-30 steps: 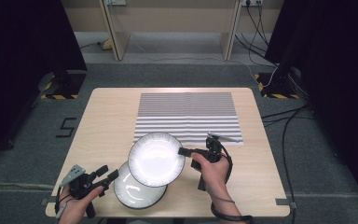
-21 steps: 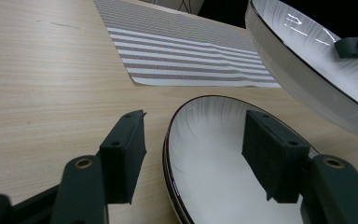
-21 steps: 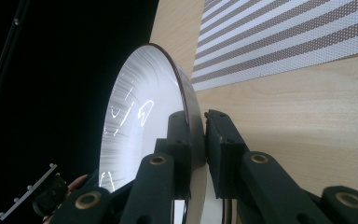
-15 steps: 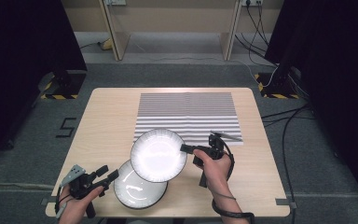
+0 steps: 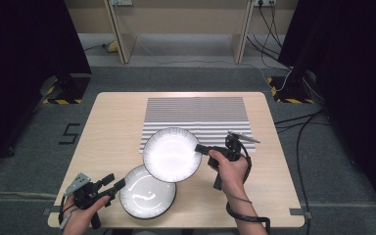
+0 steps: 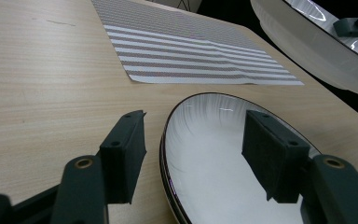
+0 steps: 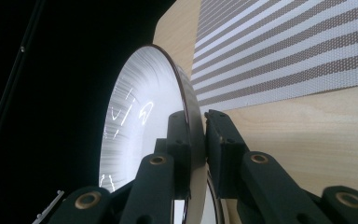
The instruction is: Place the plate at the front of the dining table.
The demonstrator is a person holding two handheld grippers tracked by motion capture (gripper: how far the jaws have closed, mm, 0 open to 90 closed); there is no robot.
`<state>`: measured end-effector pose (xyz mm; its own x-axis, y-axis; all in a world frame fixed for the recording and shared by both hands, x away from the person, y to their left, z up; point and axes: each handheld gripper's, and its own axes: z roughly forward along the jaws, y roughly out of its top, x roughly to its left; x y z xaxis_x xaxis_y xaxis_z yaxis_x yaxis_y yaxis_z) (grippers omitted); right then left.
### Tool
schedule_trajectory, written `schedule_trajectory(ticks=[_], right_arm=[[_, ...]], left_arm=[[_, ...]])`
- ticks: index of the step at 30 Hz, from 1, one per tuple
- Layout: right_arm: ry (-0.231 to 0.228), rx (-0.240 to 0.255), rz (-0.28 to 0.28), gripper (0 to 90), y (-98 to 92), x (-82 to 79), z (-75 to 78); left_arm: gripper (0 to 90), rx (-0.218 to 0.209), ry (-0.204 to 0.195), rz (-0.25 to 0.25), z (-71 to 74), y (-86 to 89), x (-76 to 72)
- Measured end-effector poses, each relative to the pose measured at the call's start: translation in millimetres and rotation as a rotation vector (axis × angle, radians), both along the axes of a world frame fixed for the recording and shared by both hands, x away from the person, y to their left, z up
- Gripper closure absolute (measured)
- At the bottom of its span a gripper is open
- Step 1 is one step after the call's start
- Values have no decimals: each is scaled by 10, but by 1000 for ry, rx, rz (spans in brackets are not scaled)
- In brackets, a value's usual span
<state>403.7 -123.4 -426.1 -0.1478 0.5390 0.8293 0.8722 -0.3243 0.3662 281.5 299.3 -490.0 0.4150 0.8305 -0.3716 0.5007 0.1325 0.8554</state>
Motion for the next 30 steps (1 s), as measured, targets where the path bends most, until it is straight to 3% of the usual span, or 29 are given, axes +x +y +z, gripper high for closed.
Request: schedule_trajectory(ticks=[30], right_arm=[[2,3,-66,803,-100,247,110]], left_arm=[[388,5,0,-8,-4,-22,3]])
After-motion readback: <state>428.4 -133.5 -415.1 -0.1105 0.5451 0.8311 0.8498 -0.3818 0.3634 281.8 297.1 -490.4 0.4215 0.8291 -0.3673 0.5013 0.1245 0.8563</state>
